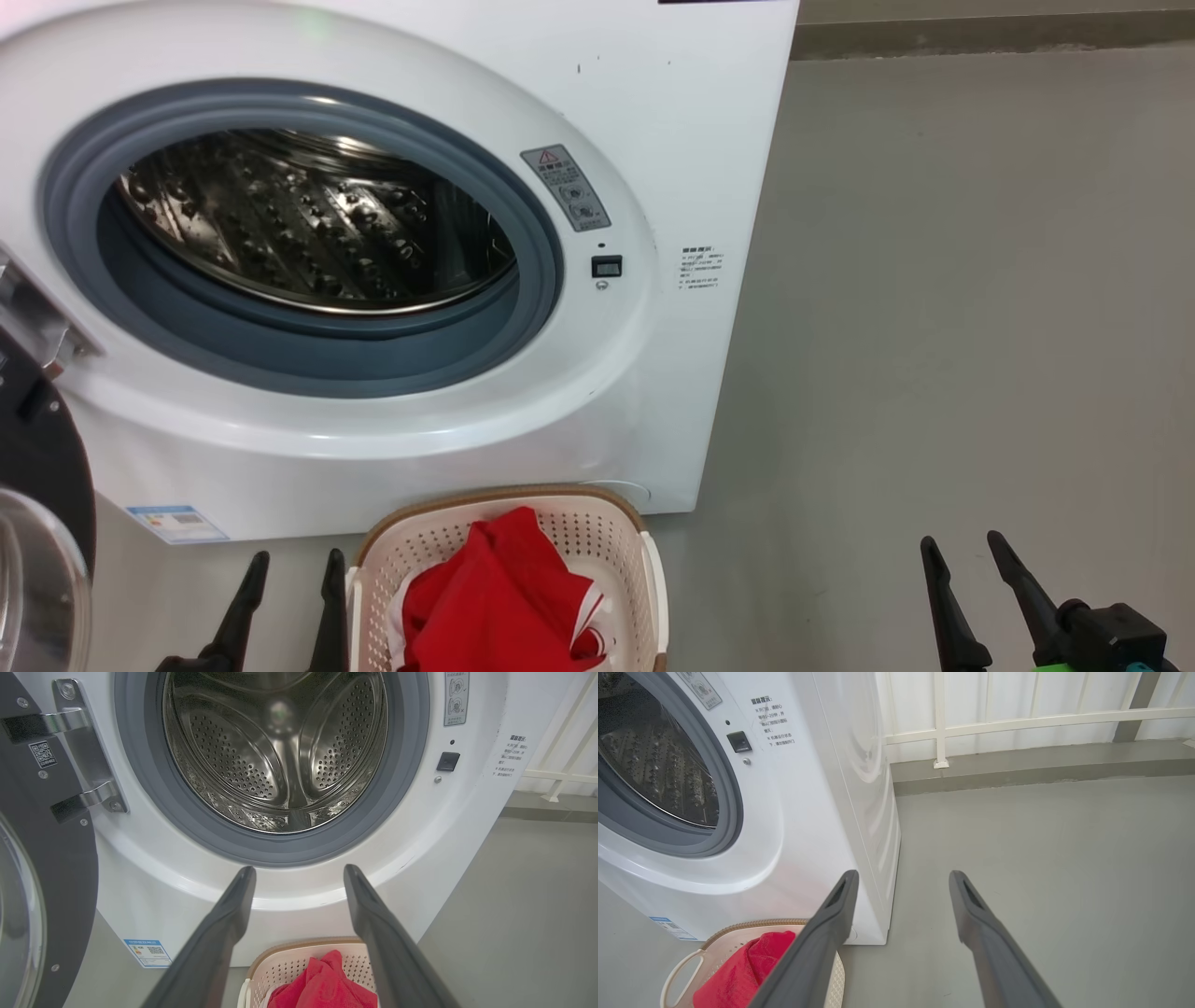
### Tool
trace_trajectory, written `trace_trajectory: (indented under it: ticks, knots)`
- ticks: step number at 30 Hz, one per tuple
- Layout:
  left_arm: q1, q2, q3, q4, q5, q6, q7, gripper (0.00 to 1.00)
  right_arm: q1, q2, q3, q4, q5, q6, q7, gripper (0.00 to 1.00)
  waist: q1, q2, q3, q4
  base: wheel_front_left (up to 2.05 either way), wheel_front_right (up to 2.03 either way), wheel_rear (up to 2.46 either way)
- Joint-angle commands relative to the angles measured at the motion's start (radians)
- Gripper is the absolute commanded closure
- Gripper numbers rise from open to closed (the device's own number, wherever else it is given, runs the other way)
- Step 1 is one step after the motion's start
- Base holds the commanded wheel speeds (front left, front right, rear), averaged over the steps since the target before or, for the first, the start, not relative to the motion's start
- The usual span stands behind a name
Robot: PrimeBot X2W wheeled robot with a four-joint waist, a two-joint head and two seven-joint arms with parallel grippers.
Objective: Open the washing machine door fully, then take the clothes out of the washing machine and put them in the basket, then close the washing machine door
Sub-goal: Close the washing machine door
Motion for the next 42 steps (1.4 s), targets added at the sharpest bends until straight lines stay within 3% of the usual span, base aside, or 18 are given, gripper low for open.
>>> trace_trajectory:
  ticks: [1, 15, 29, 35, 42]
  knots:
    - [-0.003, 0.011, 0.025, -0.025, -0.004, 0.007, -0.009, 0.00, 0.000, -0.014, 0.022, -0.023, -0.005, 0.006, -0.006, 0.00, 0.0000, 0.0000, -0.001, 0.003, -0.89, 0.89, 0.00]
    - [-0.001, 0.011, 0.019, -0.032, -0.010, 0.004, -0.009, 0.00, -0.003, -0.014, 0.023, -0.023, -0.007, 0.006, -0.006, 0.00, 0.0000, 0.0000, 0.005, 0.009, -1.34, 1.34, 0.00]
    - [-0.013, 0.011, 0.023, -0.024, -0.021, 0.014, -0.009, 0.00, -0.011, -0.014, 0.019, -0.020, -0.006, 0.006, -0.006, 0.00, 0.0000, 0.0000, 0.013, 0.010, -0.17, 0.17, 0.00]
    - [-0.019, 0.011, 0.015, -0.007, -0.043, 0.026, -0.009, 0.00, -0.012, -0.014, 0.027, -0.018, -0.009, 0.006, -0.006, 0.00, 0.0000, 0.0000, 0.006, 0.036, 0.00, 0.00, 0.00]
    - [-0.016, 0.011, -0.007, -0.001, -0.073, 0.055, -0.009, 0.00, -0.028, -0.019, 0.059, -0.008, -0.019, 0.006, -0.006, 0.00, 0.0000, 0.0000, 0.014, 0.123, 0.00, 0.00, 0.00]
